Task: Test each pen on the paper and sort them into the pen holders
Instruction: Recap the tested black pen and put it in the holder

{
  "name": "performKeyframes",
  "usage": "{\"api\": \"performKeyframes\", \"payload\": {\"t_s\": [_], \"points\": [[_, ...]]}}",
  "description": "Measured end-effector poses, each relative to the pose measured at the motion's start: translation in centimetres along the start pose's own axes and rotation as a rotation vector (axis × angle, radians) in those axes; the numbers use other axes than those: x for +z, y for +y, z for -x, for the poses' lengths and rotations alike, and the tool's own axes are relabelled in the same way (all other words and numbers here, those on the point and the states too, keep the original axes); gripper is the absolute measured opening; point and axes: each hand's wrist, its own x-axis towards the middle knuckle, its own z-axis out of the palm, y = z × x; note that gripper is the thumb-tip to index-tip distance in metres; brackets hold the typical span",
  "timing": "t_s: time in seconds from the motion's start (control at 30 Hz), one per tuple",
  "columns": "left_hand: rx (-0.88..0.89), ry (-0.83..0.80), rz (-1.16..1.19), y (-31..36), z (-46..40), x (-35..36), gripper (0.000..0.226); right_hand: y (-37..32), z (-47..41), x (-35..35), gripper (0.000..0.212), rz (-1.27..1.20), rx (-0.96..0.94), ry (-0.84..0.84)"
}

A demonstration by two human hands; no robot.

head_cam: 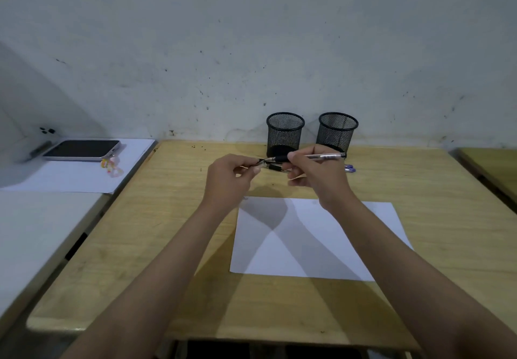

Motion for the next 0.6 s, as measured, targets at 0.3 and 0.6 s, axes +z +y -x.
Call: {"api": "performKeyframes", "payload": {"t_s": [0.3,0.6], "points": [[0.125,-0.055,0.04,1.5,1.1,0.4,0.018,-1.0,1.1,-1.2,0.013,0.071,-0.061,-0.082],[0.445,0.06,-0.012,2.6,1.5,-0.1,0.018,-1.7,1.2,-1.6,0.009,-0.09,-0.121,-0.183]]}}
